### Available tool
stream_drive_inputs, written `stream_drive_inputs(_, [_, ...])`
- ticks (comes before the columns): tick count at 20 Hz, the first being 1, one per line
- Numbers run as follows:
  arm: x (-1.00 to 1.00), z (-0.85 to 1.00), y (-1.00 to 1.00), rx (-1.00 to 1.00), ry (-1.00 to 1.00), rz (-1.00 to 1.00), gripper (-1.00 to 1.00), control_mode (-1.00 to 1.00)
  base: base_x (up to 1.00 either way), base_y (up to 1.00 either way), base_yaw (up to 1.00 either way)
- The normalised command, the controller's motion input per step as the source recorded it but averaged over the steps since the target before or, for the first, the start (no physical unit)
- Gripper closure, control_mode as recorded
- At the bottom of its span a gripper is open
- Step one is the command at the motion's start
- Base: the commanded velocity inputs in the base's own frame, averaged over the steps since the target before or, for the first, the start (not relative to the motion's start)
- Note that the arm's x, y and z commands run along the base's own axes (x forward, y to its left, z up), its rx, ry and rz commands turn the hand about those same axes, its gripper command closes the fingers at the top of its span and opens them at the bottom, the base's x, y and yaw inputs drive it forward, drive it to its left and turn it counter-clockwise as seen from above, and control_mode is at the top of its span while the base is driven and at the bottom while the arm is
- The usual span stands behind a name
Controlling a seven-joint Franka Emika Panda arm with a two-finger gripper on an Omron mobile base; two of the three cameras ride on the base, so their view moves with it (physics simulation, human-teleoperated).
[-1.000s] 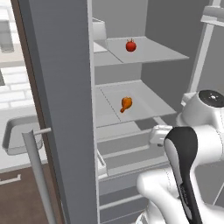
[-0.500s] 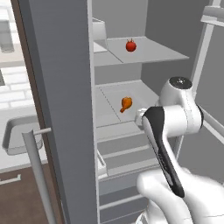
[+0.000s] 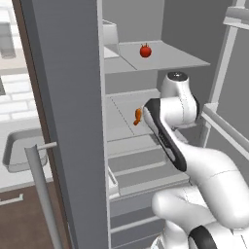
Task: Place one tomato and one chicken drumstick in each tupperware on the nearby counter, to pack two identical lunches.
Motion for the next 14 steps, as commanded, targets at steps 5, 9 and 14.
stream_drive_inputs(5, [1.0,-0.38,0.0,-0.04,-0.01,0.0,-1.0,-1.0,0.0,0.0,0.0])
stream_drive_inputs(9, [1.0,-0.35,0.0,0.0,0.0,0.0,-1.0,-1.0,0.0,0.0,0.0])
stream_drive_inputs(14, [0.75,-0.54,0.0,0.0,0.0,0.0,-1.0,-1.0,0.0,0.0,0.0])
